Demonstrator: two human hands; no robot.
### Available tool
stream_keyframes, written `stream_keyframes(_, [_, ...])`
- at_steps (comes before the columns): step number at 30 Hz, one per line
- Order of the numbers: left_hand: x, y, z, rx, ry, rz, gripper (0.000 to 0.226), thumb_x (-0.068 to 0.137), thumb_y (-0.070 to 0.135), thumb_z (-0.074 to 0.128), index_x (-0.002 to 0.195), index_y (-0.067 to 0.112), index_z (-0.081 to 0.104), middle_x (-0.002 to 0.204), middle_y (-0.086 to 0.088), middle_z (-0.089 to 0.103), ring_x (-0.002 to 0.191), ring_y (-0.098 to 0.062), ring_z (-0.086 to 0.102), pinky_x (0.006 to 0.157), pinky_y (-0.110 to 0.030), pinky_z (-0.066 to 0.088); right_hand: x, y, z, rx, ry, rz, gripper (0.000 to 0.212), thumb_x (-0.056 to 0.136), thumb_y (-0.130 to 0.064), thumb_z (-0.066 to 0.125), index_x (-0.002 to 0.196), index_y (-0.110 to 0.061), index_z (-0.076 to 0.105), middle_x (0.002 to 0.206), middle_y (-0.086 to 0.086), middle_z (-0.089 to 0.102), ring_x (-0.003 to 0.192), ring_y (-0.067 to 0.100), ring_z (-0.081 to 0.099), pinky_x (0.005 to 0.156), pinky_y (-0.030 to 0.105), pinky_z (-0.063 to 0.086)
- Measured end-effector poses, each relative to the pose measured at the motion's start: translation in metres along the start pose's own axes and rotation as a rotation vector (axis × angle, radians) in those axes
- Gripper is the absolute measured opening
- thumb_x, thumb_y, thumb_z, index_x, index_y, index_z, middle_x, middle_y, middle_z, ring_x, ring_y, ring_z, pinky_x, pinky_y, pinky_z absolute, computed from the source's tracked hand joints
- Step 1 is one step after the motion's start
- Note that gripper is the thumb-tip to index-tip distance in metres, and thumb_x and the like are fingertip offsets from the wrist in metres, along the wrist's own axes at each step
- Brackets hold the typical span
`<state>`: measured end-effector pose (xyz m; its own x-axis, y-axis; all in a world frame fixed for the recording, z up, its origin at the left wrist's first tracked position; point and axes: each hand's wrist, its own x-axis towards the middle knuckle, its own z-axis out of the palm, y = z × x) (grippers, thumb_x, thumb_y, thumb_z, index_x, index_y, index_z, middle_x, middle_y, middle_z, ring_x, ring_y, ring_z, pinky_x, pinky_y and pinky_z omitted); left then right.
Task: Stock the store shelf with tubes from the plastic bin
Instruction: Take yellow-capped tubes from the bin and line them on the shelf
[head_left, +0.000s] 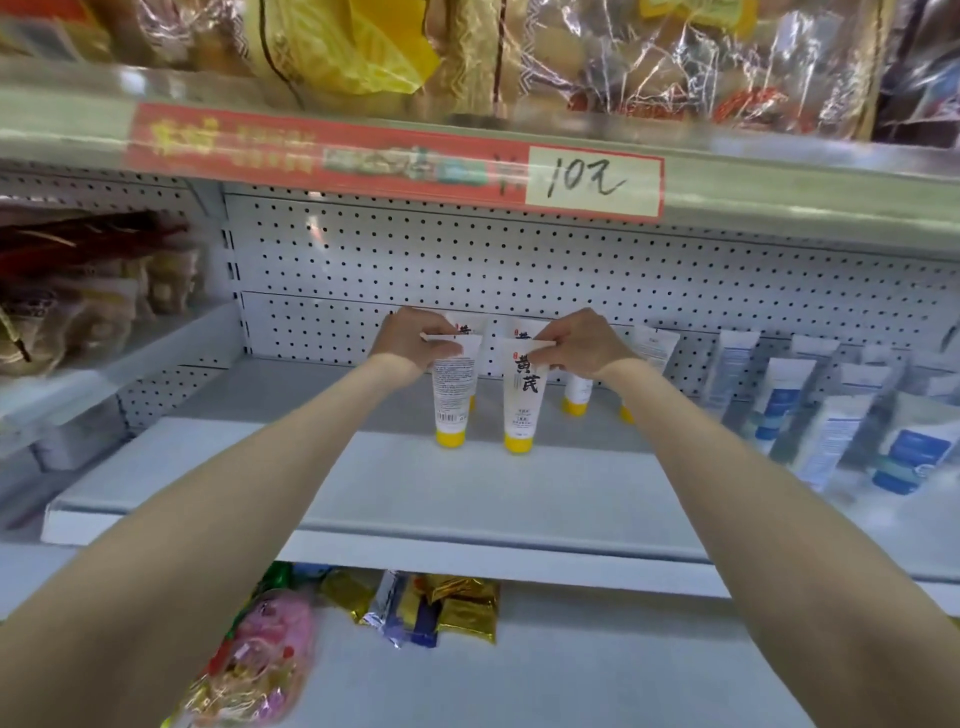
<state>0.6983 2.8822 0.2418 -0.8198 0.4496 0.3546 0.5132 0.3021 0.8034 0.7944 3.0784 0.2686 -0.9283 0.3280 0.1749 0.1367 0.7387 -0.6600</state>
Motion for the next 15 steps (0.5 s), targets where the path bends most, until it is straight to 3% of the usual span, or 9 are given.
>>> stream_keyframes(6, [0.013, -0.008, 0.011, 0.041, -0.033, 0.033, 0.025, 0.079, 0.008, 0.071, 0.103, 0.002, 0.070, 0.105, -0.014, 0.068, 0.089, -0.034, 0.066, 0.078, -0.037, 0.057, 0.007, 0.012, 0.007, 0.002, 0.012, 0.001, 0.026, 0.077, -0.011, 0.072, 0.102, -0.003, 0.070, 0.093, 0.013, 0.069, 0.073, 0.016, 0.059, 0.069, 0.023, 0.050])
stream_keyframes(8, [0.015, -0.013, 0.013, 0.066, -0.026, 0.044, 0.025, 0.079, 0.010, 0.071, 0.104, 0.003, 0.070, 0.106, -0.014, 0.068, 0.092, -0.033, 0.065, 0.082, -0.035, 0.054, 0.010, 0.016, 0.011, 0.016, 0.032, 0.008, 0.026, 0.077, -0.013, 0.072, 0.101, -0.004, 0.070, 0.090, 0.010, 0.066, 0.067, 0.010, 0.056, 0.061, 0.017, 0.045])
stream_keyframes(11, [0.017, -0.018, 0.014, 0.092, -0.005, 0.066, 0.025, 0.080, 0.013, 0.070, 0.104, 0.005, 0.070, 0.108, -0.012, 0.068, 0.095, -0.030, 0.064, 0.087, -0.034, 0.051, 0.012, 0.020, 0.011, 0.048, 0.045, 0.011, 0.026, 0.076, -0.014, 0.073, 0.100, -0.005, 0.070, 0.090, 0.008, 0.064, 0.070, 0.010, 0.056, 0.062, 0.017, 0.042])
stream_keyframes(15, [0.018, -0.020, 0.015, 0.063, -0.011, 0.051, 0.025, 0.080, 0.012, 0.069, 0.105, 0.006, 0.069, 0.110, -0.009, 0.066, 0.085, -0.025, 0.060, 0.087, -0.044, 0.052, 0.012, 0.017, 0.010, 0.060, 0.030, 0.009, 0.024, 0.076, -0.010, 0.072, 0.096, 0.004, 0.069, 0.087, 0.026, 0.061, 0.072, 0.018, 0.052, 0.066, 0.027, 0.041])
